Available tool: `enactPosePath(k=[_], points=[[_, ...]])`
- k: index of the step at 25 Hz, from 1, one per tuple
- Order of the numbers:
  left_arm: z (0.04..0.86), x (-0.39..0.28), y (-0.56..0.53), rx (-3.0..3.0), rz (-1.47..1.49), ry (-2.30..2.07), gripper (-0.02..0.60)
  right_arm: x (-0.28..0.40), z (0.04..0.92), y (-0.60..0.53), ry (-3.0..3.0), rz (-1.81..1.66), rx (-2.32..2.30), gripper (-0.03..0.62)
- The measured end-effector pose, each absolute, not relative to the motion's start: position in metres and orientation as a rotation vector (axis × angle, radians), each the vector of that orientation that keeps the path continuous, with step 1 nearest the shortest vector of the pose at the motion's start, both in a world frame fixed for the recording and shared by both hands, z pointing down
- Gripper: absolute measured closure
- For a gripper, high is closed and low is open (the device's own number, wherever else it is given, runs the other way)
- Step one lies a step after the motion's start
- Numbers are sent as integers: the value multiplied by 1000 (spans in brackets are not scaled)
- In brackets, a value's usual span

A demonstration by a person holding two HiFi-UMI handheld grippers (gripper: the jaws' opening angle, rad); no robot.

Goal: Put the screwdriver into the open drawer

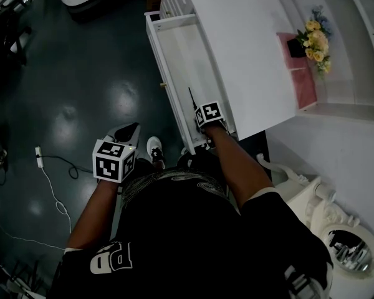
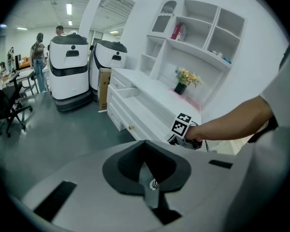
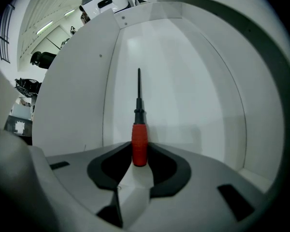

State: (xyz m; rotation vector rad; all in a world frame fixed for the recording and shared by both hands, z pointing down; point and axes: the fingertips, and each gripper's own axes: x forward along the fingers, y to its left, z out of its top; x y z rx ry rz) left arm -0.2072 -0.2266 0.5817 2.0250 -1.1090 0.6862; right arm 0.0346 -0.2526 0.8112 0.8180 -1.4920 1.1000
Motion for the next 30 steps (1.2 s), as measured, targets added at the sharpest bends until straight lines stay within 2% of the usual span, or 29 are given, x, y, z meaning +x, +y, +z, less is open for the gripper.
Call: enactPosePath(k=[19,30], points=[[568,-192,-217,2086,670,-1094,566,37,785,-255,-1565,1093,852,464],[540,-166,-224,2203,640,-1026,566,24,718,-253,-1779,1165,1000,464]])
